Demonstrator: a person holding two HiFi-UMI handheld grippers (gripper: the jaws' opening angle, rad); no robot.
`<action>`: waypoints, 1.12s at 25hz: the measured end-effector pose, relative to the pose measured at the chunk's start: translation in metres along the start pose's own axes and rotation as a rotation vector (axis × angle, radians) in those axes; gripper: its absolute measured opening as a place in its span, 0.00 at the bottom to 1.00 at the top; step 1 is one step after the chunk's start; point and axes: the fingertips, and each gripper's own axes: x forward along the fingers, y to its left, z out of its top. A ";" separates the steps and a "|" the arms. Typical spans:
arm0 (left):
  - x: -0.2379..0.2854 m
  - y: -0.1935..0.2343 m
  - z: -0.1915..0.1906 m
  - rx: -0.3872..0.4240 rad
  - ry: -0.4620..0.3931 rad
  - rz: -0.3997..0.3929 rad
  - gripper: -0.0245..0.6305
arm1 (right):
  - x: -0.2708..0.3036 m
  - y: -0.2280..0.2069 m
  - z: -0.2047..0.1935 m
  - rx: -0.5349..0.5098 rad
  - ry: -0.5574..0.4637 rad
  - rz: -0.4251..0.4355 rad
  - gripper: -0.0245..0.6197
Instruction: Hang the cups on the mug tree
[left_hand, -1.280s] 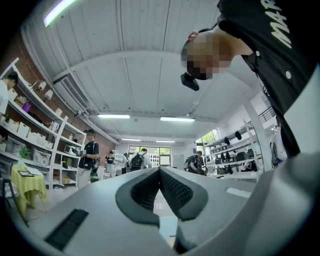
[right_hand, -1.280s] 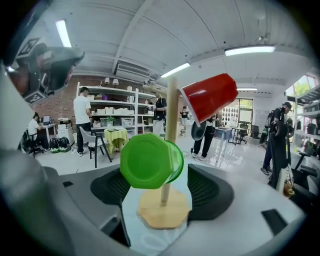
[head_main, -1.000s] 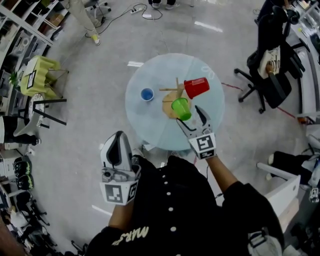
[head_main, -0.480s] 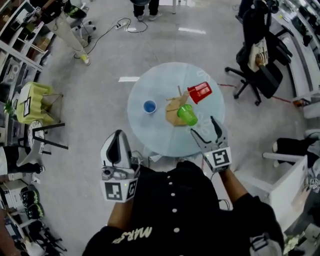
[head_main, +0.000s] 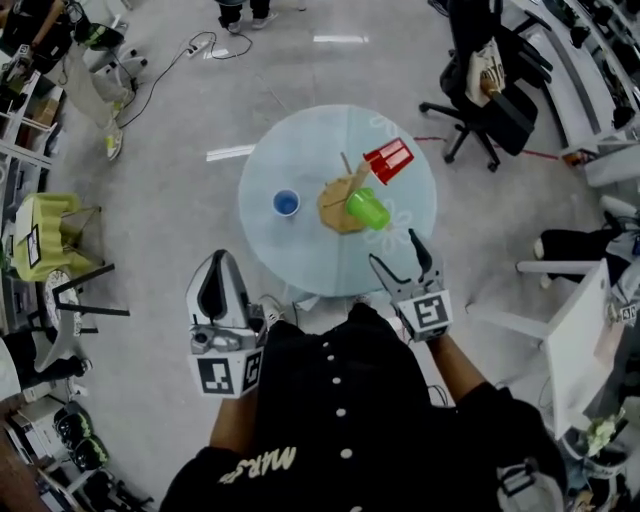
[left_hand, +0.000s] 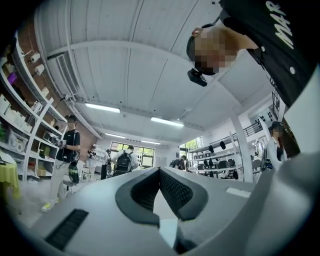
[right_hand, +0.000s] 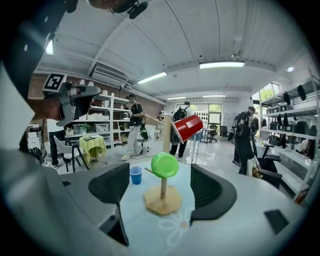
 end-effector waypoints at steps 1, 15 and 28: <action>0.001 0.002 -0.001 -0.002 0.003 -0.007 0.04 | 0.001 0.006 -0.002 0.005 0.005 0.003 0.61; 0.003 0.043 -0.018 -0.009 0.046 -0.089 0.04 | 0.036 0.069 -0.021 0.079 0.045 0.002 0.61; 0.013 0.079 -0.066 -0.033 0.111 -0.130 0.04 | 0.151 0.120 -0.061 0.033 0.065 0.060 0.61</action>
